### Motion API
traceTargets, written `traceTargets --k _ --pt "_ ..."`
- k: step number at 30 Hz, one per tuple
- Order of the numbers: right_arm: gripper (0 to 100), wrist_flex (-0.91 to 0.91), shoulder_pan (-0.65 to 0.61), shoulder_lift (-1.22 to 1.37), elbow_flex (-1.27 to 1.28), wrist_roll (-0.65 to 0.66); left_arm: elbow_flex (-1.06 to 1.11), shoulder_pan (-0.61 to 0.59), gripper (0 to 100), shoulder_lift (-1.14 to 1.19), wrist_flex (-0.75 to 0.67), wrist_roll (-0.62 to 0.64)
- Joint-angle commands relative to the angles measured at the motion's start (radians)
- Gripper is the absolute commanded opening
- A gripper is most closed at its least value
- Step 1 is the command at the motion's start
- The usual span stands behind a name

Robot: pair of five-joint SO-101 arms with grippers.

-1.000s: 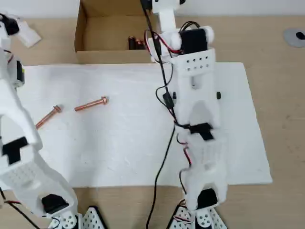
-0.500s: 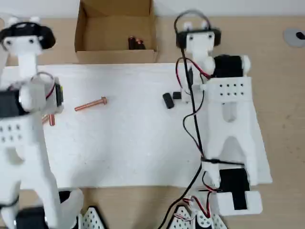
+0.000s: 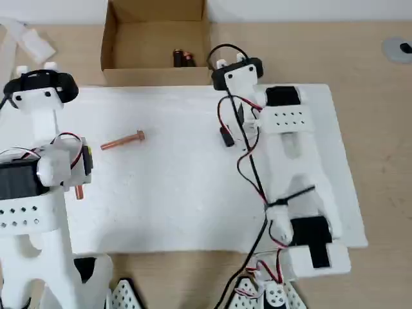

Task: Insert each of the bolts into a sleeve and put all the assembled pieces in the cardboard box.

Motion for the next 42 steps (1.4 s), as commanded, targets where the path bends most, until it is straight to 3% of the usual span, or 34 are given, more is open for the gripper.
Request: traceTargets --k 1,6,16,26,33,42 --pt "26.0 -0.041 0.008 0.093 -0.031 0.061 -0.003 0.018 1 -0.025 -0.017 0.002" --pt "28.9 -0.138 0.002 0.22 -0.059 0.095 0.0 0.014 1 -0.025 -0.017 0.002" --pt "28.9 -0.057 -0.048 0.28 -0.243 0.091 0.152 0.012 1 -0.035 -0.058 0.002" --pt "28.9 -0.137 -0.125 0.372 -0.286 -0.057 0.262 0.012 1 -0.035 -0.15 0.002" --pt "28.9 -0.133 -0.124 0.539 -0.39 -0.058 0.258 0.012 1 -0.035 -0.15 0.002" --pt "28.9 0.052 -0.133 0.671 -0.568 -0.061 0.258 0.012 1 -0.035 -0.15 0.002"
